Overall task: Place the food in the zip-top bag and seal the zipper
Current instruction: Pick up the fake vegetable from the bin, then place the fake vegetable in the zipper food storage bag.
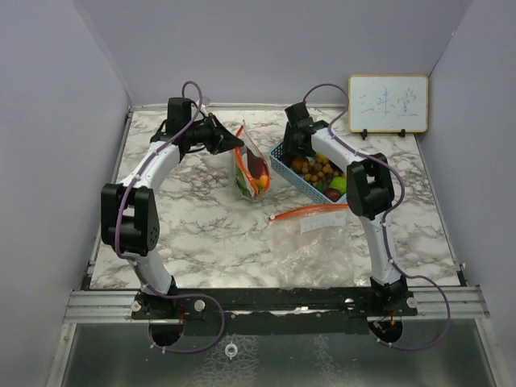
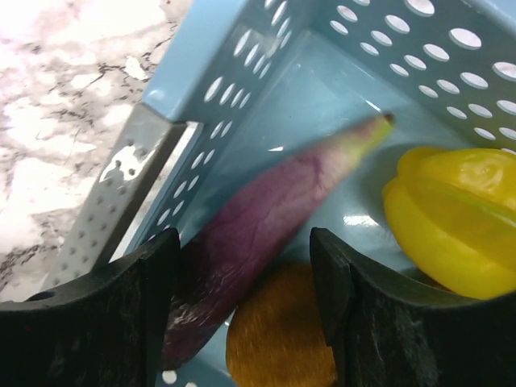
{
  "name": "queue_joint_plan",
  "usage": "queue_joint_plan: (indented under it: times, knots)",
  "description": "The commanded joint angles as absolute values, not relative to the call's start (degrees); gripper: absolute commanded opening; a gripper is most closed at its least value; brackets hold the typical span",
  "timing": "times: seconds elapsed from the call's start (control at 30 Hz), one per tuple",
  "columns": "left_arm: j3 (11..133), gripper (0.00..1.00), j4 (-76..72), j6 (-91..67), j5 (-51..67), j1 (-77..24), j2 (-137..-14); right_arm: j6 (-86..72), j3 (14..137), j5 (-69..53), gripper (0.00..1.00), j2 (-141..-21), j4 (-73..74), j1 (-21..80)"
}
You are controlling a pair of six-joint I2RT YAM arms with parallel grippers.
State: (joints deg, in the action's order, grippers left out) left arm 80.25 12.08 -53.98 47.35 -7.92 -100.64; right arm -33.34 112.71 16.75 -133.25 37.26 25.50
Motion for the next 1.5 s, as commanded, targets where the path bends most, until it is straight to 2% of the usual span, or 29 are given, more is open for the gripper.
queue_joint_plan:
  times: [0.0,0.03,0.07,0.17,0.2,0.37,0.5,0.7,0.87,1.17,1.47]
  knots:
    - [82.27,0.00,11.89,-52.55,49.39,-7.47,-101.63,-33.75,112.16,15.87,0.63,-136.40,35.04,25.06]
    - [82.27,0.00,11.88,-52.60,49.50,-7.47,-101.68,-33.75,112.27,15.72,0.60,-136.82,35.08,25.03]
    - [82.19,0.00,11.89,-52.64,49.53,-7.34,-101.69,-33.76,112.24,15.72,0.53,-137.00,35.26,25.07]
    - [82.18,0.00,11.84,-52.81,49.42,-7.13,-101.67,-33.48,111.77,16.72,0.21,-135.50,35.98,25.05]
    - [82.25,0.00,11.78,-52.82,49.37,-7.08,-101.69,-33.07,111.12,17.46,0.18,-134.27,35.45,25.05]
    - [82.23,0.00,12.22,-52.90,49.04,-6.94,-101.78,-29.58,105.07,18.77,0.13,-125.14,29.52,25.05]
    - [81.59,0.00,13.33,-53.07,48.37,-6.86,-101.51,-28.14,98.39,15.22,0.09,-116.27,23.85,25.05]
    - [81.39,0.00,14.07,-53.12,48.43,-6.85,-101.77,-24.68,86.48,1.82,0.08,-102.08,11.11,25.13]
    - [81.61,0.00,14.09,-54.14,48.50,-6.85,-101.86,-22.77,81.38,-11.20,0.07,-93.37,4.73,26.92]
    - [83.11,0.00,14.04,-55.39,48.85,-6.86,-102.33,-24.12,77.68,-16.11,0.06,-90.35,-3.15,36.04]
    - [82.52,0.00,10.81,-58.45,50.91,-6.86,-102.78,-16.13,73.38,-4.83,0.06,-93.19,-4.95,41.45]
